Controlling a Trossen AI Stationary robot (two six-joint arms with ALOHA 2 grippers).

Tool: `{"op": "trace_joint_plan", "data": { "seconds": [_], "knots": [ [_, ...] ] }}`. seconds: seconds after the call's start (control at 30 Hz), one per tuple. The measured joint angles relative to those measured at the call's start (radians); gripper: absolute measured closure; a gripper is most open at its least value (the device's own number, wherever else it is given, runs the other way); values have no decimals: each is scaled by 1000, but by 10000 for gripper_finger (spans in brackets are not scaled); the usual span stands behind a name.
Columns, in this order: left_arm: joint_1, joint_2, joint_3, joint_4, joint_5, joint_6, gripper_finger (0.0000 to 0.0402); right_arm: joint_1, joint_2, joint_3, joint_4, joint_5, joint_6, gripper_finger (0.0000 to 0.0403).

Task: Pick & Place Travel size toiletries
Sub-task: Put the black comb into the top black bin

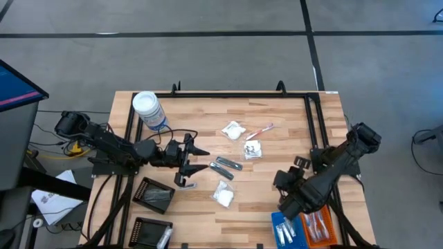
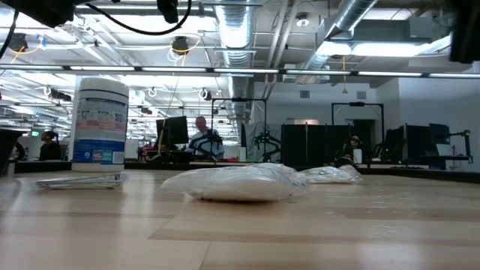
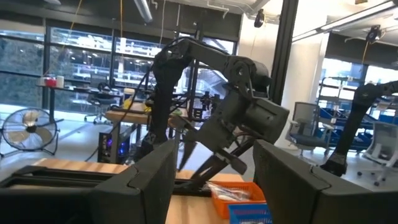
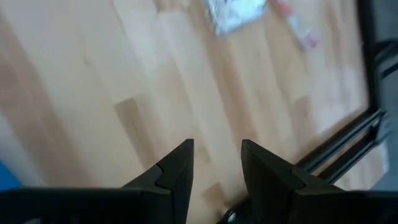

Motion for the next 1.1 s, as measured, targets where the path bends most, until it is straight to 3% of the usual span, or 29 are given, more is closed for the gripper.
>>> {"op": "trace_joint_plan", "data": {
  "seconds": [0.37, 0.77, 0.93, 1.1],
  "knots": [
    [-35, 0, 0, -16, -7, -13, 197, -61, 0, 0, 61, 269, -171, 276],
    [-71, 0, 0, -51, -40, -52, 197, -216, 0, 0, 651, 291, -848, 276],
    [-72, 0, 0, -56, -39, -67, 197, -282, 0, 0, 918, 182, -1073, 276],
    [-73, 0, 0, -65, -38, -80, 197, -347, 0, 0, 1212, -88, -1246, 276]
  ]
}}
